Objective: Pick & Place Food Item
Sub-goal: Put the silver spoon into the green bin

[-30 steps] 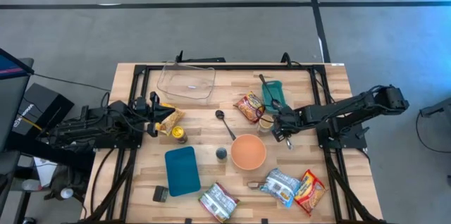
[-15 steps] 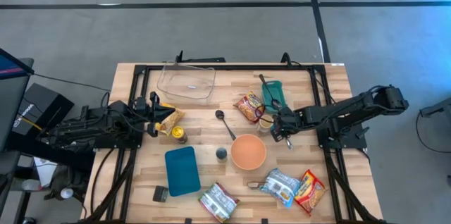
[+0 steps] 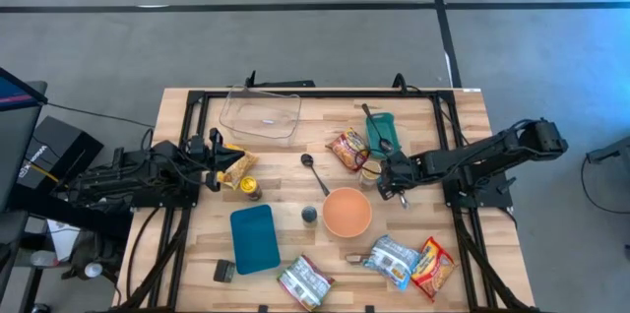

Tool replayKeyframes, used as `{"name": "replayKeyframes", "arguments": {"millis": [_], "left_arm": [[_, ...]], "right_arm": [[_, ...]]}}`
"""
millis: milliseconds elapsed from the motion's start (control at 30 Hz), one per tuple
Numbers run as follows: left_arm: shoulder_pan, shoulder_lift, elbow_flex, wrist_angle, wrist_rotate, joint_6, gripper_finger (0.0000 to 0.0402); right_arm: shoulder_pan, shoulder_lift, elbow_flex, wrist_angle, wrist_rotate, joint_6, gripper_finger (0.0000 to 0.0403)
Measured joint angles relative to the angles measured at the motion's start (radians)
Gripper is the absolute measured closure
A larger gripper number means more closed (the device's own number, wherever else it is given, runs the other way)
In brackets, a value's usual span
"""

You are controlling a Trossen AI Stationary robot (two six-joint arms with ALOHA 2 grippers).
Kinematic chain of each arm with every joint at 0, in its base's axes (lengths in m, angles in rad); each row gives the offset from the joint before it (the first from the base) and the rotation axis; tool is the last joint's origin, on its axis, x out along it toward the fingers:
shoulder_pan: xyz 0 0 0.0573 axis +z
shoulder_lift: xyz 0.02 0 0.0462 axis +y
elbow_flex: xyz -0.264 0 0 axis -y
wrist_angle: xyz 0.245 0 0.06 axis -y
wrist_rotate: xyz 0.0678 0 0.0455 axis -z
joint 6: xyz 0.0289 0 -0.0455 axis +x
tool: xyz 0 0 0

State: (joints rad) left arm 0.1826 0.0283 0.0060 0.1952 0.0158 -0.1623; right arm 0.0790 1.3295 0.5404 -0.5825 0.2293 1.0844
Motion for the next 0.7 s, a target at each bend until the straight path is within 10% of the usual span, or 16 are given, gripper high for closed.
{"name": "replayKeyframes", "arguments": {"millis": [700], "left_arm": [[0.0,0.0,0.0,0.0,0.0,0.0,0.0401]], "right_arm": [[0.017,0.047,0.003,0.014,0.03,0.023,0.0318]]}}
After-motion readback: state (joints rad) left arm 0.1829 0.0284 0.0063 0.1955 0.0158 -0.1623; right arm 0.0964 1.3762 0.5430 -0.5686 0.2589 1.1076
